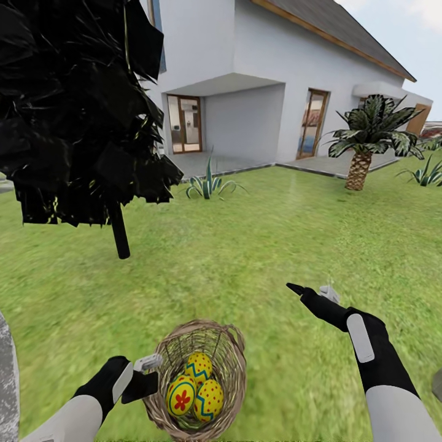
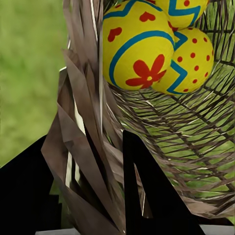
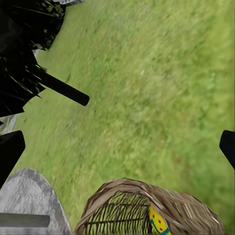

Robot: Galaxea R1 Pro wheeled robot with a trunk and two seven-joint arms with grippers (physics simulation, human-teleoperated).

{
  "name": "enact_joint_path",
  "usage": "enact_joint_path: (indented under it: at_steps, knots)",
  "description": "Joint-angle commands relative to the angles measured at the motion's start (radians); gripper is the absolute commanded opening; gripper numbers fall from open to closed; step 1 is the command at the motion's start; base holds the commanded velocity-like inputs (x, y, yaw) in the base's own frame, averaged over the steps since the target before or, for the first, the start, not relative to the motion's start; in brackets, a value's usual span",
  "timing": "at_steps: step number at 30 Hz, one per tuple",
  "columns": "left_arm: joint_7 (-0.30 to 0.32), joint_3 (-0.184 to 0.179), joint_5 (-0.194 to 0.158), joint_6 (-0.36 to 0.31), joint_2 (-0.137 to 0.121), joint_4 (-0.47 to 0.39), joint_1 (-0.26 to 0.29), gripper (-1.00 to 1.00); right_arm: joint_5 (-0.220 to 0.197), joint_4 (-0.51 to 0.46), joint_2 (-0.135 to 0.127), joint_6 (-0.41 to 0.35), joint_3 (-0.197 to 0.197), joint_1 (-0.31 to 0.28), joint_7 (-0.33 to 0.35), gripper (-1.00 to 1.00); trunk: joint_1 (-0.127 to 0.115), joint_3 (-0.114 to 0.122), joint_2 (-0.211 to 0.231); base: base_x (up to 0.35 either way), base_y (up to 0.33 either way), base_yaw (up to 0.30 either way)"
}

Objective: Take the three Easter eggs out of the wicker basket on the lawn in the garden, then place them on the lawn next to a single tree (choose any tree) so that all three eggs are next to the same tree and none are left in the basket.

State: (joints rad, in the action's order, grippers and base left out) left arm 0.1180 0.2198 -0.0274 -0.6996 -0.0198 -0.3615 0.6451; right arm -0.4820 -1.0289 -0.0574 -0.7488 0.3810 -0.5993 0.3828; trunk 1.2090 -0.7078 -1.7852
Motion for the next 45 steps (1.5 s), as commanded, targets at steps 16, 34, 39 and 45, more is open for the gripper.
enact_joint_path:
  at_steps: [16, 34, 39, 45]
  knots:
    - [0.002, 0.005, -0.014, -0.003, 0.0, -0.004, 0.001, -1.0, 0.0, 0.0, 0.0, -0.004, 0.002, -0.001, 0.004, 1.0, 0.061, -0.06, -0.113, 0.0, 0.0, 0.0]
    - [0.002, 0.004, -0.014, -0.002, 0.0, -0.005, 0.001, -1.0, -0.001, 0.0, 0.001, -0.003, 0.002, -0.001, 0.005, 1.0, 0.13, -0.116, -0.239, 0.0, 0.0, 0.0]
    - [0.002, 0.004, -0.014, -0.002, 0.0, -0.005, 0.001, -1.0, -0.001, 0.0, 0.001, -0.004, 0.001, -0.001, 0.005, 1.0, 0.149, -0.132, -0.274, 0.0, 0.0, 0.0]
    - [0.002, 0.006, -0.014, -0.002, 0.0, -0.008, 0.001, 1.0, -0.001, 0.0, 0.001, -0.004, 0.001, -0.001, 0.005, 1.0, 0.149, -0.132, -0.274, 0.0, 0.0, 0.0]
